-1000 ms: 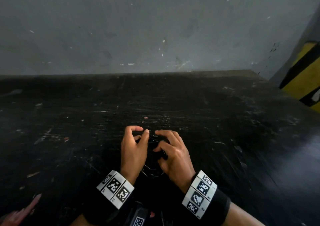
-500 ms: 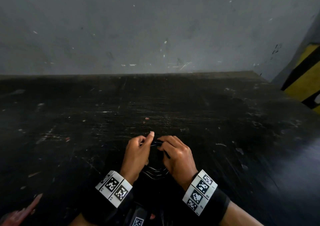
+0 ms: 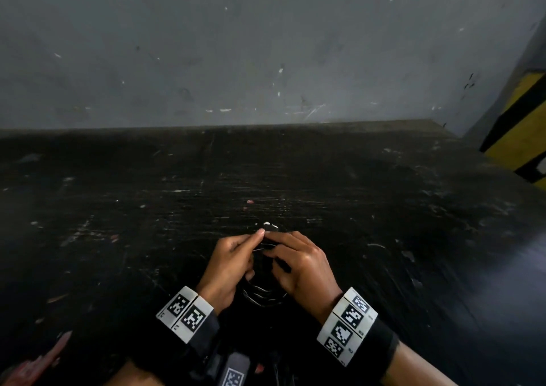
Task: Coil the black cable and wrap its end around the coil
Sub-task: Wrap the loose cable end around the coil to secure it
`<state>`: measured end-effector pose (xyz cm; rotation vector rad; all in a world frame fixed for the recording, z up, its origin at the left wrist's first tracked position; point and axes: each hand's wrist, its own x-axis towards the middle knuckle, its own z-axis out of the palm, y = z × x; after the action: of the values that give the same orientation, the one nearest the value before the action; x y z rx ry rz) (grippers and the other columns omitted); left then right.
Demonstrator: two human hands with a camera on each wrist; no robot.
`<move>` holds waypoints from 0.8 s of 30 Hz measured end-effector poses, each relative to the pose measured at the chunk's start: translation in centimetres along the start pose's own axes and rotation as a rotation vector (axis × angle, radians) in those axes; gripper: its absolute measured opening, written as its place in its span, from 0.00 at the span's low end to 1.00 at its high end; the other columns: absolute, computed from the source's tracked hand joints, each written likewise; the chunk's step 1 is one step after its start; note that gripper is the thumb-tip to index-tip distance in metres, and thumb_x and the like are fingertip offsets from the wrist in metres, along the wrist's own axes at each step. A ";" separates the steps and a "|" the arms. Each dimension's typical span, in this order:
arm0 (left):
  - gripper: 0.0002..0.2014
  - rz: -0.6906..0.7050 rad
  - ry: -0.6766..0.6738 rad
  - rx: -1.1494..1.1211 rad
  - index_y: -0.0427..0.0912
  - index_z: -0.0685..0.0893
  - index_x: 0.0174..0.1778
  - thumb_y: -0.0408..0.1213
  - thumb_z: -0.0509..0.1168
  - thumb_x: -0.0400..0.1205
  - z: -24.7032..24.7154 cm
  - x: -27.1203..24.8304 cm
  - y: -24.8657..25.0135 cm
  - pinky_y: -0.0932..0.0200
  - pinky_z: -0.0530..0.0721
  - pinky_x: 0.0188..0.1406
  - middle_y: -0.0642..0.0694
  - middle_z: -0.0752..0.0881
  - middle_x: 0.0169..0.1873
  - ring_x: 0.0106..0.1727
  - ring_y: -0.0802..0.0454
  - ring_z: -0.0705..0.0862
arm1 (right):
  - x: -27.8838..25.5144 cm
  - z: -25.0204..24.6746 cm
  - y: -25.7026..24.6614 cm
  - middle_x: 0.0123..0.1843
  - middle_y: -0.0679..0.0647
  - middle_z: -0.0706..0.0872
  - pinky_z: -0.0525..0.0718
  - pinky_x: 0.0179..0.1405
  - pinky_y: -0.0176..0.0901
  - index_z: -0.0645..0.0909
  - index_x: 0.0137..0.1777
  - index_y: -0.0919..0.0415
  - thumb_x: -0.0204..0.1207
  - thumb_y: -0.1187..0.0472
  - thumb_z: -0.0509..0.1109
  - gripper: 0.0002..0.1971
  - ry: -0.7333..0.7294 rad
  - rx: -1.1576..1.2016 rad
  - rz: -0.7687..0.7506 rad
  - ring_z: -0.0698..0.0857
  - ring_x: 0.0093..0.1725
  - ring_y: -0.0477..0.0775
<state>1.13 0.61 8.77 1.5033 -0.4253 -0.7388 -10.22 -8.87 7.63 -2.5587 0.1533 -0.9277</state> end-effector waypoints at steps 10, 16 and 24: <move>0.15 0.111 0.000 0.042 0.36 0.90 0.40 0.44 0.66 0.81 0.3 -0.7 -0.1 0.66 0.65 0.16 0.41 0.74 0.24 0.21 0.58 0.69 | 0.0 -1.2 -0.5 0.58 0.48 0.87 0.81 0.59 0.32 0.90 0.48 0.57 0.69 0.64 0.77 0.08 0.076 0.479 0.255 0.84 0.58 0.40; 0.14 0.231 0.023 0.076 0.39 0.90 0.37 0.45 0.66 0.81 0.7 -1.3 -0.1 0.63 0.69 0.21 0.52 0.81 0.21 0.25 0.57 0.76 | 0.5 -1.4 -0.7 0.56 0.49 0.87 0.81 0.57 0.34 0.90 0.40 0.64 0.64 0.64 0.81 0.05 0.135 0.712 0.531 0.86 0.55 0.41; 0.13 0.380 0.015 0.136 0.40 0.89 0.35 0.39 0.64 0.83 0.2 -1.9 0.1 0.70 0.67 0.19 0.58 0.77 0.16 0.19 0.66 0.71 | 1.7 -2.3 -0.6 0.49 0.57 0.91 0.86 0.54 0.39 0.89 0.42 0.69 0.64 0.68 0.80 0.08 0.129 0.905 0.619 0.90 0.49 0.50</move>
<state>-0.36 1.75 9.24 1.4949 -0.7378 -0.4043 -10.38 -9.57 10.51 -1.4833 0.4211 -0.6835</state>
